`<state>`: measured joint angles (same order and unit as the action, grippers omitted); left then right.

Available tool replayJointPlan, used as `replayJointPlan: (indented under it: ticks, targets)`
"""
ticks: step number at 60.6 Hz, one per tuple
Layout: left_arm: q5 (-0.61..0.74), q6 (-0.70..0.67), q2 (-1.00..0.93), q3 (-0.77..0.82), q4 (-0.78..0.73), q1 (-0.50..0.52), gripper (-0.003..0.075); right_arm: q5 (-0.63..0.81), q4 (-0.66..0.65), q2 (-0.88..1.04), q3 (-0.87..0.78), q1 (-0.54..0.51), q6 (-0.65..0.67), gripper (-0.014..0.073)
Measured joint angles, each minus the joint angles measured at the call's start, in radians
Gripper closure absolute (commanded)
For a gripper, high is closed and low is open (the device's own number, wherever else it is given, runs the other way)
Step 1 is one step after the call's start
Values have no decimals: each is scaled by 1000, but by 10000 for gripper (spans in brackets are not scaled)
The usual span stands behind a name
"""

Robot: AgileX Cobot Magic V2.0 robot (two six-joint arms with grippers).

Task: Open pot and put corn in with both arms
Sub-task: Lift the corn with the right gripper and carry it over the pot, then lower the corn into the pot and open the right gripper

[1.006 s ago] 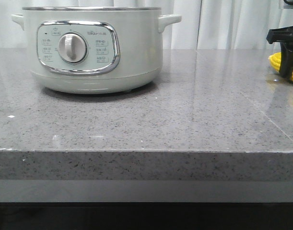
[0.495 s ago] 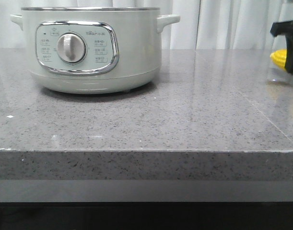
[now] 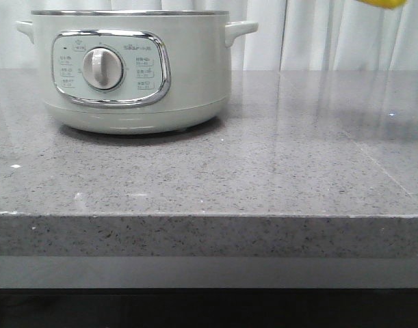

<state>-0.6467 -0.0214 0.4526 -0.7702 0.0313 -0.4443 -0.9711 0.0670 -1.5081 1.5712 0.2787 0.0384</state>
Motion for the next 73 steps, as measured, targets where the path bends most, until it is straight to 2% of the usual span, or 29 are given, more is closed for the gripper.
replayJointPlan:
  ticks: [14,28,53,73]
  targets:
    - [0,0,0,0,0,0,500,72,61,21,28,177,-66,288]
    - [0,0,0,0,0,0,500,92,72,-101,201,296,-87,288]
    - [0,0,0,0,0,0,500,87,70,-420,501,335,-90,288]
    - [0,0,0,0,0,0,500,54,19,-567,610,335,-106,288]
